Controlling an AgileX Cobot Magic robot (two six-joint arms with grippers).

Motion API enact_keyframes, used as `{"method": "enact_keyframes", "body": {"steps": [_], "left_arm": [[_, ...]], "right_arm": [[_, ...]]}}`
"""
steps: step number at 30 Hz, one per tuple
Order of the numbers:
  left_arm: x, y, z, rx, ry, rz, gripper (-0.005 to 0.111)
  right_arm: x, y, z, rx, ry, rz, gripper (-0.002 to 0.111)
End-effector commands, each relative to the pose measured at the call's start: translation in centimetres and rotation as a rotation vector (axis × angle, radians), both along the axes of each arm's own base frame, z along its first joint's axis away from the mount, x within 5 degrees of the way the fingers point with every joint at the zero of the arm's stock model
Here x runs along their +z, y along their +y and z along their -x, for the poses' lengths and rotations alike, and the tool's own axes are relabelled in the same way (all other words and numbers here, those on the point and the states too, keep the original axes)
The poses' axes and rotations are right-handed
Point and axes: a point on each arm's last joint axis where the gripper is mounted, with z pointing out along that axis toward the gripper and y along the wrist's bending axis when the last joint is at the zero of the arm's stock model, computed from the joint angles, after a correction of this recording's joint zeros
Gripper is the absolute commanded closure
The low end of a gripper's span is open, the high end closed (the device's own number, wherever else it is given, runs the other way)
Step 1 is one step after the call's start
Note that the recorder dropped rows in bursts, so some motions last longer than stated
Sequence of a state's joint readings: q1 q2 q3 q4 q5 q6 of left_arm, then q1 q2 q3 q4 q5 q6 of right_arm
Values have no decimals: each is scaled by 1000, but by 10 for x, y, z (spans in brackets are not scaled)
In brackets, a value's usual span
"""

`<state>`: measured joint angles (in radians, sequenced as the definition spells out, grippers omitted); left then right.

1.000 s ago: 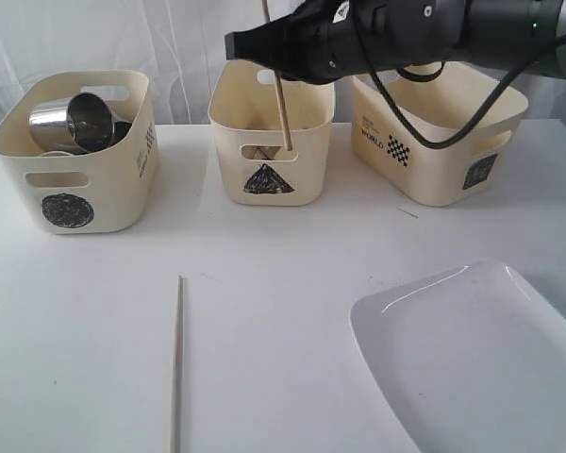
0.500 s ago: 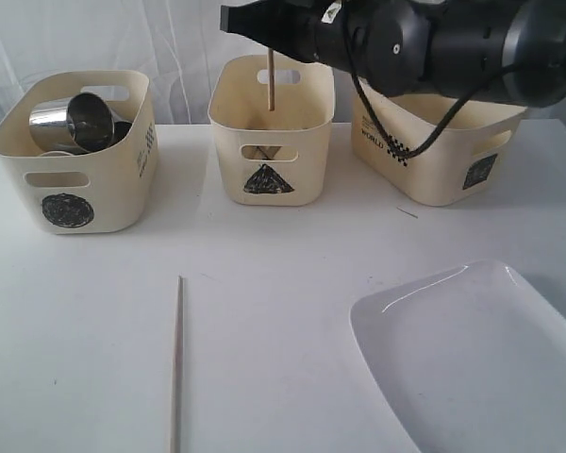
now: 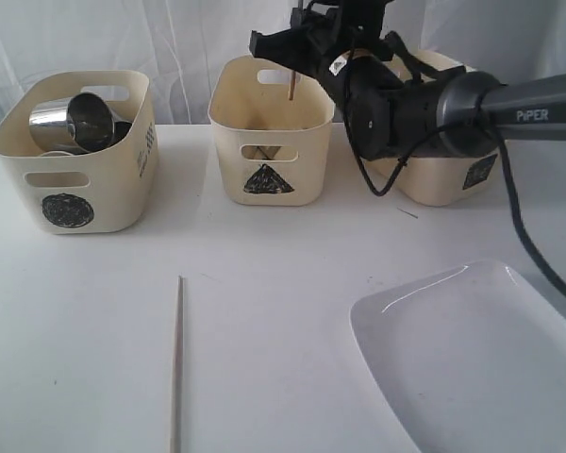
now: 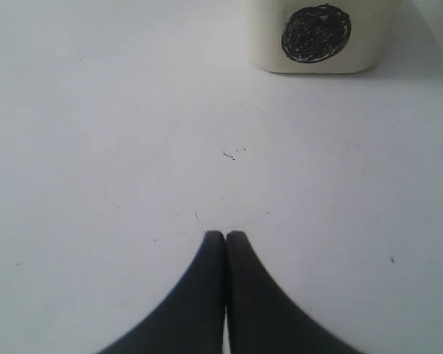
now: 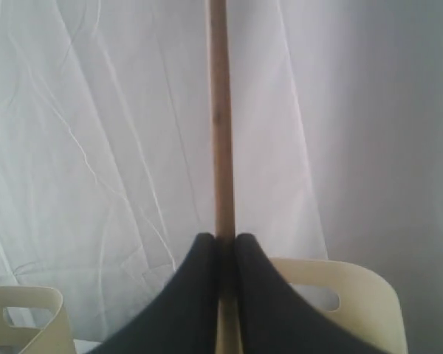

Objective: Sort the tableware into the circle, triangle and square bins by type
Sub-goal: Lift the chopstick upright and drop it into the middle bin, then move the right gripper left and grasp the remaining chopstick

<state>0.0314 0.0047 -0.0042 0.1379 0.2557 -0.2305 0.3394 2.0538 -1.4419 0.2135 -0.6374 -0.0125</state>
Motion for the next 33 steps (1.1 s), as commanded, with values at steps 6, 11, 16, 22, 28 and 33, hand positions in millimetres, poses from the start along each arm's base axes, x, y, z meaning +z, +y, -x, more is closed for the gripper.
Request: {"method": "enact_keyframes", "body": {"steps": [6, 11, 16, 22, 28, 33], "left_arm": [[-1, -1, 0, -8, -6, 10, 107], [-1, -1, 0, -8, -6, 10, 107], [-1, -1, 0, -8, -6, 10, 107], [-1, -1, 0, -8, -6, 10, 107], [-1, -1, 0, -8, -6, 10, 107], [-1, -1, 0, -8, -6, 10, 107]], "right_arm": [[-10, 7, -27, 15, -54, 48, 68], [-2, 7, -24, 28, 3, 58, 64], [16, 6, -3, 100, 320, 128, 69], [27, 2, 43, 204, 762, 249, 108], [16, 39, 99, 319, 910, 238, 108], [-9, 113, 161, 517, 958, 294, 108]]}}
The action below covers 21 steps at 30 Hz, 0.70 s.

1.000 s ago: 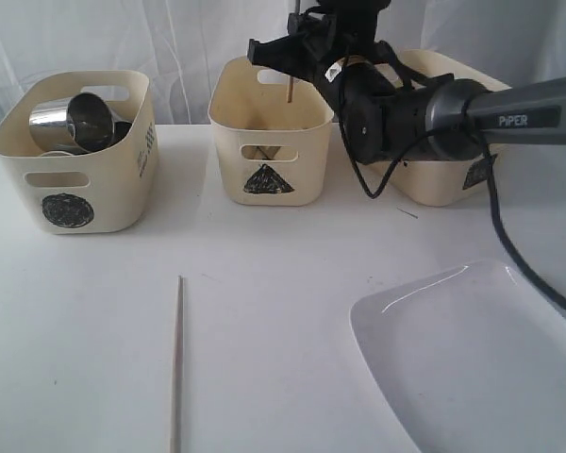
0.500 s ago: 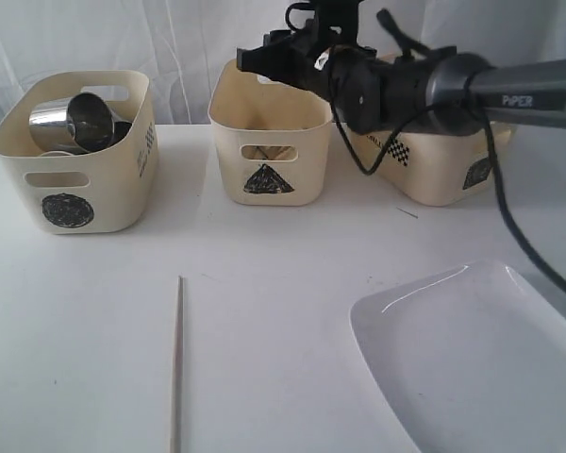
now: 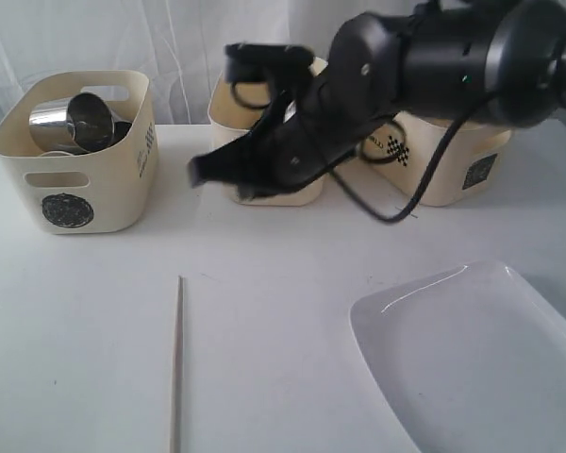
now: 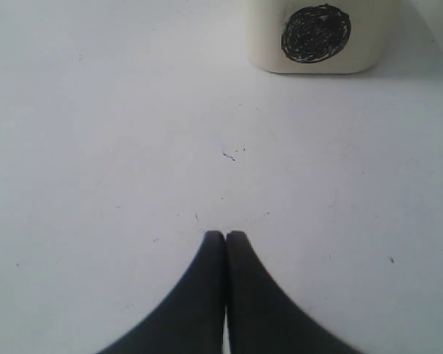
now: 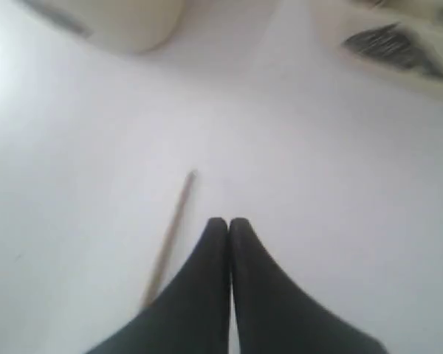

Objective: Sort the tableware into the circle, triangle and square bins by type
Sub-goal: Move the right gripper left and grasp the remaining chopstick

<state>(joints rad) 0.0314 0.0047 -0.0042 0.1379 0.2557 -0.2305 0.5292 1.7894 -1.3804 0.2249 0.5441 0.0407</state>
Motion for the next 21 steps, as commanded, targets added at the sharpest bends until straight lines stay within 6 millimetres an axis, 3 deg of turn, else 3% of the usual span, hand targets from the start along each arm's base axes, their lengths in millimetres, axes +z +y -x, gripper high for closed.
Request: {"method": "enact_keyframes", "body": {"steps": [1, 4, 5, 7, 9, 14, 16, 18, 21], "left_arm": [[-1, -1, 0, -8, -6, 10, 107], [-1, -1, 0, -8, -6, 10, 107], [-1, -1, 0, -8, -6, 10, 107], [-1, -1, 0, -8, -6, 10, 107], [-1, -1, 0, -8, -6, 10, 107], [-1, -1, 0, -8, -6, 10, 107], [-1, -1, 0, -8, -6, 10, 107], [-1, -1, 0, -8, -6, 10, 107], [-1, -1, 0, -8, -6, 10, 107]], "right_arm": [[-22, 66, 54, 177, 40, -9, 108], [-45, 95, 71, 287, 10, 51, 108], [-65, 102, 74, 319, 39, 108, 108], [-88, 98, 72, 303, 157, 196, 108], [-99, 92, 67, 274, 221, 284, 108], [-68, 104, 52, 287, 131, 269, 108], [-65, 104, 52, 291, 138, 278, 108], [-72, 101, 54, 297, 183, 317, 101], [-88, 100, 58, 296, 277, 357, 80]]}}
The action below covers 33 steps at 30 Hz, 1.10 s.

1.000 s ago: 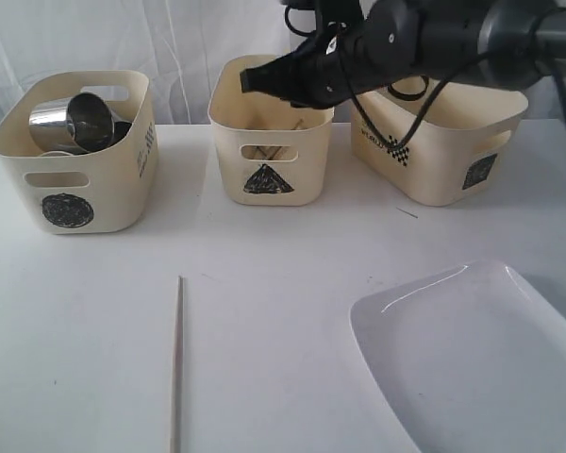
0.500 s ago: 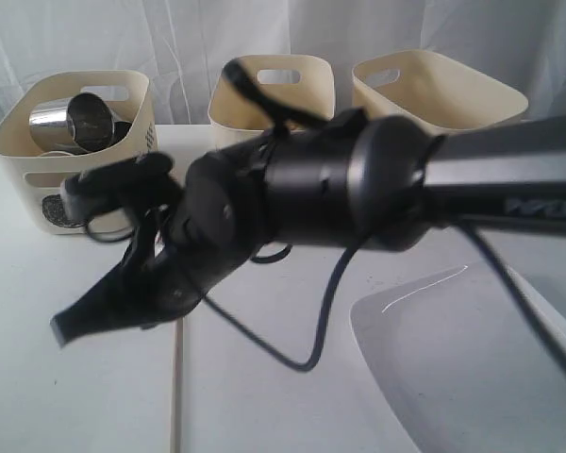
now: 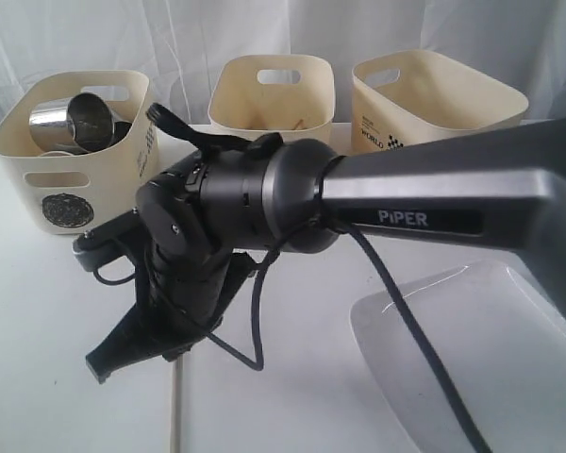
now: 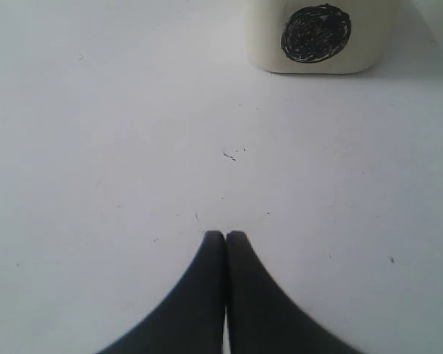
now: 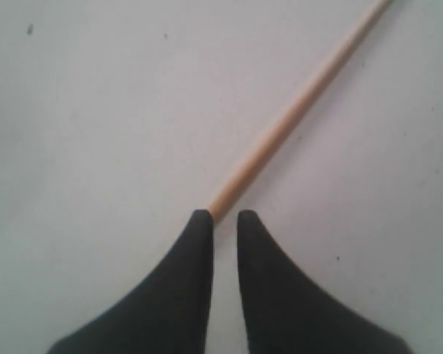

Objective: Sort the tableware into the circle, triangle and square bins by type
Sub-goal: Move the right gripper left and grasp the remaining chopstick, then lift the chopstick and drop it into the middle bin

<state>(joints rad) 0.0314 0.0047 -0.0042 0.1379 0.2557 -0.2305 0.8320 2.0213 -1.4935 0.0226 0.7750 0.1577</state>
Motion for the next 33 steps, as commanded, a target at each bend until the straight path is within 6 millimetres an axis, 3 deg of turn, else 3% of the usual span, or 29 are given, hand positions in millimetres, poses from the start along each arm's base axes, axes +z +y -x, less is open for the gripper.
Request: {"method": "enact_keyframes", "body": {"steps": [1, 8, 16, 23, 28, 30, 32, 33], "left_arm": [[-1, -1, 0, -8, -6, 10, 107], [-1, -1, 0, -8, -6, 10, 107], [-1, -1, 0, -8, -6, 10, 107], [-1, -1, 0, -8, -6, 10, 107], [-1, -1, 0, -8, -6, 10, 107], [-1, -1, 0, -8, -6, 10, 107], [-1, -1, 0, -8, -6, 10, 107], [-1, -1, 0, -8, -6, 10, 107]], "right_arm": [[-16, -3, 1, -10, 75, 63, 76], [-34, 3, 1, -40, 139, 47, 71], [-35, 11, -3, -66, 105, -40, 71], [-61, 7, -3, -41, 141, 64, 72], [-71, -9, -2, 27, 157, 267, 82], [-70, -15, -2, 50, 145, 334, 91], [-70, -19, -4, 72, 130, 385, 107], [-70, -19, -4, 88, 130, 389, 108]]}}
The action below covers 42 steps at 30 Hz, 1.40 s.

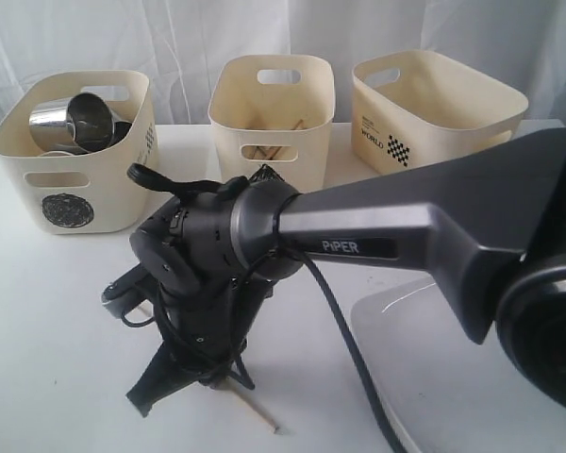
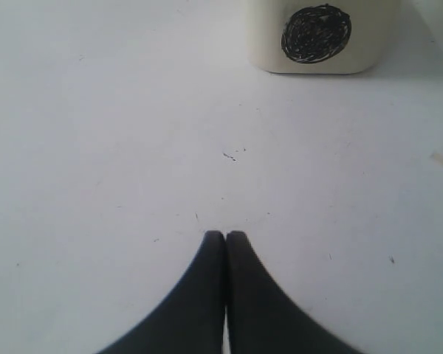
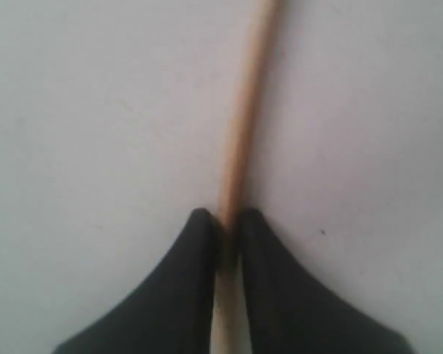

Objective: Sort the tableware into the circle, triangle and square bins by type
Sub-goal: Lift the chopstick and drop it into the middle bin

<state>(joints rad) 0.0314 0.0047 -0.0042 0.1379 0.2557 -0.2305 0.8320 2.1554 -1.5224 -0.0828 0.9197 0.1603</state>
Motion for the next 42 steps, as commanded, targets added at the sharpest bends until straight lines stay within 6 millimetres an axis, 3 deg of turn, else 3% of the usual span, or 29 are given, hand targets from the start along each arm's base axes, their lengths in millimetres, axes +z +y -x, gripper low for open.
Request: {"method": "enact_keyframes", "body": {"steps": [1, 3, 5, 7, 10, 12, 14, 16, 19, 21, 24, 28, 42], "left_arm": [[-1, -1, 0, -8, -6, 10, 107], [-1, -1, 0, -8, -6, 10, 107], [-1, -1, 0, -8, -6, 10, 107], [-1, -1, 0, -8, -6, 10, 107], [-1, -1, 0, -8, -6, 10, 107], [-1, -1, 0, -8, -6, 10, 107], [-1, -1, 0, -8, -6, 10, 107], [-1, -1, 0, -8, -6, 10, 107], [-1, -1, 0, -8, -6, 10, 107], [-1, -1, 0, -8, -6, 10, 107], [-1, -1, 0, -8, -6, 10, 107], [-1, -1, 0, -8, -6, 10, 107], [-1, -1, 0, -8, -6, 10, 107]], "right_arm": [[-18, -13, 1, 58, 39, 137, 108], [-8, -15, 1, 78, 37, 138, 108], [21, -21, -5, 88, -21, 101, 108], [80, -33, -19, 54, -148, 19, 108], [145, -49, -26, 10, -288, -98, 108], [175, -70, -31, 4, -387, -99, 108], [197, -119, -50, -64, -508, 47, 108], [202, -154, -63, -135, -503, 104, 108], [201, -176, -74, -124, -505, 112, 108], [208, -183, -90, -124, -635, 1, 108], [222, -175, -105, -124, -821, -203, 108], [224, -162, -121, -119, -966, -370, 108], [157, -130, -179, -83, -1248, -638, 108]]}}
